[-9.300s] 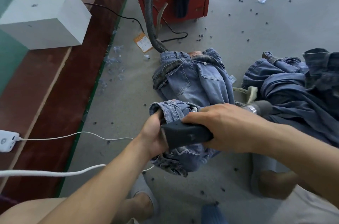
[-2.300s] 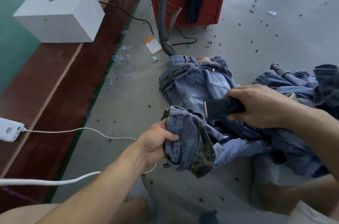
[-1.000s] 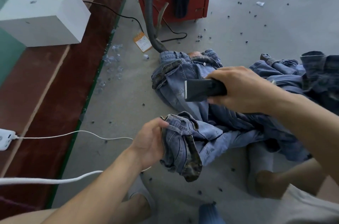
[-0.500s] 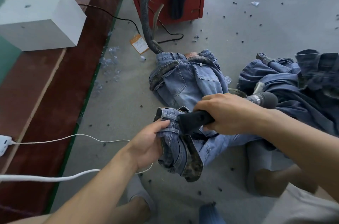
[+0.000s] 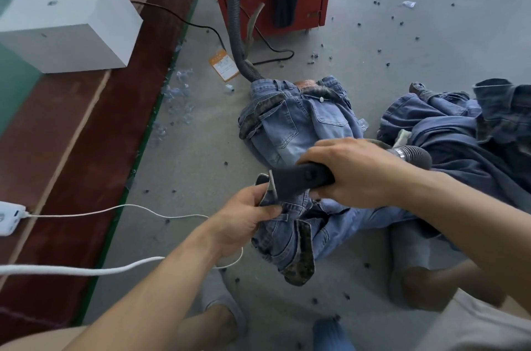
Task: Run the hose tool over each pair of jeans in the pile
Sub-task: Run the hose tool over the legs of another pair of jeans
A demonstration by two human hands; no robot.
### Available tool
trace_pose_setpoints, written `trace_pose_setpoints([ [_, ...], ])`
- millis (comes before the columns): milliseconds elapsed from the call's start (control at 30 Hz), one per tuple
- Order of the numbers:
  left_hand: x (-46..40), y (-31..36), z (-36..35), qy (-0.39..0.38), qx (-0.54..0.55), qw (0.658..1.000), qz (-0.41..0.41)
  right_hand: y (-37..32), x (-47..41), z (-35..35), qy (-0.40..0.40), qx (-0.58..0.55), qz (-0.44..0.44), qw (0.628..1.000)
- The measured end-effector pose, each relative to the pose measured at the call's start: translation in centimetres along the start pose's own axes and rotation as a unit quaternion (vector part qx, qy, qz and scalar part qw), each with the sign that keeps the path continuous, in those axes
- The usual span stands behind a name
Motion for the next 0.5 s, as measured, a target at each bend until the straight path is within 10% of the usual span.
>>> trace_pose_setpoints([
  [500,0.3,-0.3,0.3,0.011,0.054,0.998,-0.004,0.8,-0.4,1.5,0.041,-0.022,-0.027,0.999],
])
Point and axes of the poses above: each hand's wrist, its own x-axis away from the middle knuckle, its own z-axis out of the back of the hand, y = z × x, the point moved 4 cm from there along -x, towards the middle knuckle, and after that the axes turned 14 degrees about -z, right-handed, at the moved point
